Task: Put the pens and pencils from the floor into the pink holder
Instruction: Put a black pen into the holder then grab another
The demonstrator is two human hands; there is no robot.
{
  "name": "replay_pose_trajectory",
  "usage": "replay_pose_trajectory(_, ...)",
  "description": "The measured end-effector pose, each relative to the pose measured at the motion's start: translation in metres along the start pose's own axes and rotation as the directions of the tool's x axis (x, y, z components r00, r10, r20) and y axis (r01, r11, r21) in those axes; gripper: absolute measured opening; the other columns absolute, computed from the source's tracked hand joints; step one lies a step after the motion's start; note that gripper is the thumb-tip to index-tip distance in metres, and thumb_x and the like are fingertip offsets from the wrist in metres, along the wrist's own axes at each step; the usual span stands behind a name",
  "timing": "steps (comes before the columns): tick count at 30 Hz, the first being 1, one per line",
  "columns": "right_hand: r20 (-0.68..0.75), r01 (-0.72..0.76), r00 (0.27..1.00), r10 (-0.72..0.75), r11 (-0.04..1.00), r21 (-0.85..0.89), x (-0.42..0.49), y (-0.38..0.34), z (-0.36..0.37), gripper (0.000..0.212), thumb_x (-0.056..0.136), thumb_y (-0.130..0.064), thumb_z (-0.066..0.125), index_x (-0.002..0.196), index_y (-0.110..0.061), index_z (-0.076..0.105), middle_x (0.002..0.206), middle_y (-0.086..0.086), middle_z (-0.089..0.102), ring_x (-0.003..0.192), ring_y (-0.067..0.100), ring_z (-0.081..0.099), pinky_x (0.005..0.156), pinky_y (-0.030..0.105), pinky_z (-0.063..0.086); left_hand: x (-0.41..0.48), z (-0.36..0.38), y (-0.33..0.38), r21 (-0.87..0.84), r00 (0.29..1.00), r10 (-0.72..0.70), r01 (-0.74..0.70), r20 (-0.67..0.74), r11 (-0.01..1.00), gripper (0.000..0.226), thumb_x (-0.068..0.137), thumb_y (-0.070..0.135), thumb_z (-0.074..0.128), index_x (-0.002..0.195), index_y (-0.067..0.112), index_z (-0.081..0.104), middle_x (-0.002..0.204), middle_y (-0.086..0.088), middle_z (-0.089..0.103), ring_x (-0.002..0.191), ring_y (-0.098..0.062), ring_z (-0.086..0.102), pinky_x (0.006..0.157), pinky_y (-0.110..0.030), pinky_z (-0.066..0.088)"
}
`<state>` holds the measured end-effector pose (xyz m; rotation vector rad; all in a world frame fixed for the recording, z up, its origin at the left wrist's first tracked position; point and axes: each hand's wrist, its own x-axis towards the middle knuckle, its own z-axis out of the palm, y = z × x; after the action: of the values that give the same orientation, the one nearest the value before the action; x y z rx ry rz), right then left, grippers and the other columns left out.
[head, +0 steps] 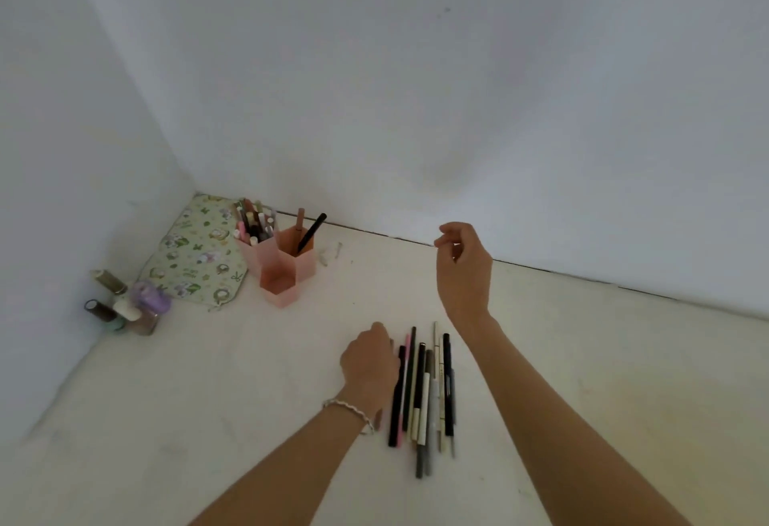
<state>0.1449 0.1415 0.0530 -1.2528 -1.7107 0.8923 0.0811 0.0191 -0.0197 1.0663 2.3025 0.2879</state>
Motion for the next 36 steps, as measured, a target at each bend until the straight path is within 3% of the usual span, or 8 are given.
replay_pose_trajectory(4, 0.074, -0.065, 0.995, 0.071, 0.995, -0.071, -0.017, 0.013, -0.014, 0.025, 0.09, -0.002, 0.047, 0.096, -0.023, 0.06, 0.081, -0.01, 0.064, 0.057, 0.013, 0.05, 0.059, 0.029, 0.046, -0.001, -0.01, 0.002, -0.124, 0.996, -0.038, 0.028, -0.08, 0.992, 0.019, 0.093, 0.027, 0.058, 0.107, 0.013, 0.056, 0.105, -0.005, 0.065, 0.094, -0.023, 0.063, 0.076, -0.031, 0.048)
replay_pose_trajectory(7, 0.299, -0.063, 0.94, 0.166, 0.943, -0.328, -0.027, 0.019, -0.014, 0.013, 0.086, -0.012, 0.053, 0.084, -0.016, 0.064, 0.078, -0.006, 0.065, 0.065, 0.015, 0.058, 0.063, 0.025, 0.047, 0.006, -0.04, -0.005, -0.347, 0.958, -0.082, -0.02, -0.275, 0.938, 0.018, 0.087, 0.021, 0.064, 0.104, 0.015, 0.06, 0.097, -0.001, 0.067, 0.085, -0.02, 0.065, 0.078, -0.036, 0.053)
replay_pose_trajectory(11, 0.528, 0.13, 0.783, 0.329, 0.743, -0.656, -0.048, 0.025, 0.0, 0.03, 0.078, -0.019, 0.056, 0.055, -0.01, 0.039, 0.053, 0.001, 0.039, 0.051, 0.018, 0.04, 0.049, 0.023, 0.034, 0.008, -0.074, -0.013, -0.459, 0.899, -0.074, -0.148, -0.432, 0.876, 0.014, 0.086, 0.016, 0.064, 0.099, 0.019, 0.059, 0.081, 0.009, 0.063, 0.068, -0.009, 0.062, 0.065, -0.033, 0.054)
replay_pose_trajectory(16, 0.58, 0.346, 0.748, 0.324, 0.555, -0.757, -0.068, 0.036, 0.013, 0.032, 0.087, -0.028, 0.058, 0.065, -0.014, 0.04, 0.072, 0.0, 0.046, 0.078, 0.02, 0.045, 0.065, 0.028, 0.037, 0.004, -0.075, -0.015, -0.457, 0.9, -0.049, -0.172, -0.433, 0.873, 0.012, 0.086, 0.017, 0.063, 0.095, 0.023, 0.058, 0.079, 0.01, 0.062, 0.068, -0.01, 0.062, 0.061, -0.029, 0.052)
replay_pose_trajectory(19, 0.581, 0.346, 0.747, 0.322, 0.557, -0.755, -0.074, 0.036, 0.02, 0.023, 0.088, -0.029, 0.058, 0.075, -0.013, 0.048, 0.079, 0.002, 0.051, 0.086, 0.022, 0.051, 0.068, 0.03, 0.037, 0.001, -0.067, -0.017, -0.451, 0.911, -0.041, -0.165, -0.411, 0.877, 0.013, 0.086, 0.018, 0.064, 0.098, 0.021, 0.06, 0.082, 0.009, 0.063, 0.069, -0.009, 0.062, 0.063, -0.029, 0.053)
replay_pose_trajectory(26, 0.548, 0.281, 0.786, 0.288, 0.623, -0.73, -0.073, 0.033, 0.032, 0.033, 0.083, -0.015, 0.054, 0.057, -0.014, 0.033, 0.061, -0.003, 0.037, 0.075, 0.019, 0.044, 0.057, 0.027, 0.031, 0.002, -0.08, -0.027, -0.497, 0.848, -0.005, -0.306, -0.53, 0.812, 0.042, 0.092, 0.011, 0.061, 0.13, 0.024, 0.053, 0.091, 0.005, 0.058, 0.08, -0.009, 0.061, 0.07, -0.02, 0.052)
replay_pose_trajectory(31, 0.602, 0.286, 0.734, 0.316, 0.659, -0.695, -0.078, 0.028, 0.041, 0.019, 0.087, -0.029, 0.059, 0.08, -0.013, 0.054, 0.073, -0.002, 0.047, 0.078, 0.021, 0.057, 0.061, 0.026, 0.039, 0.011, -0.103, -0.032, -0.473, 0.793, -0.007, -0.356, -0.609, 0.806, 0.034, 0.091, 0.01, 0.061, 0.124, 0.019, 0.06, 0.094, 0.004, 0.059, 0.083, -0.009, 0.061, 0.072, -0.023, 0.057)
replay_pose_trajectory(36, 0.586, 0.255, 0.744, 0.322, 0.673, -0.694, -0.087, 0.03, 0.049, 0.011, 0.09, -0.017, 0.054, 0.082, -0.01, 0.053, 0.081, 0.005, 0.054, 0.078, 0.024, 0.057, 0.067, 0.03, 0.046, 0.012, -0.096, -0.036, -0.461, 0.783, 0.012, -0.379, -0.622, 0.802, 0.032, 0.09, 0.008, 0.062, 0.12, 0.019, 0.061, 0.091, 0.013, 0.054, 0.083, -0.007, 0.061, 0.072, -0.02, 0.056)
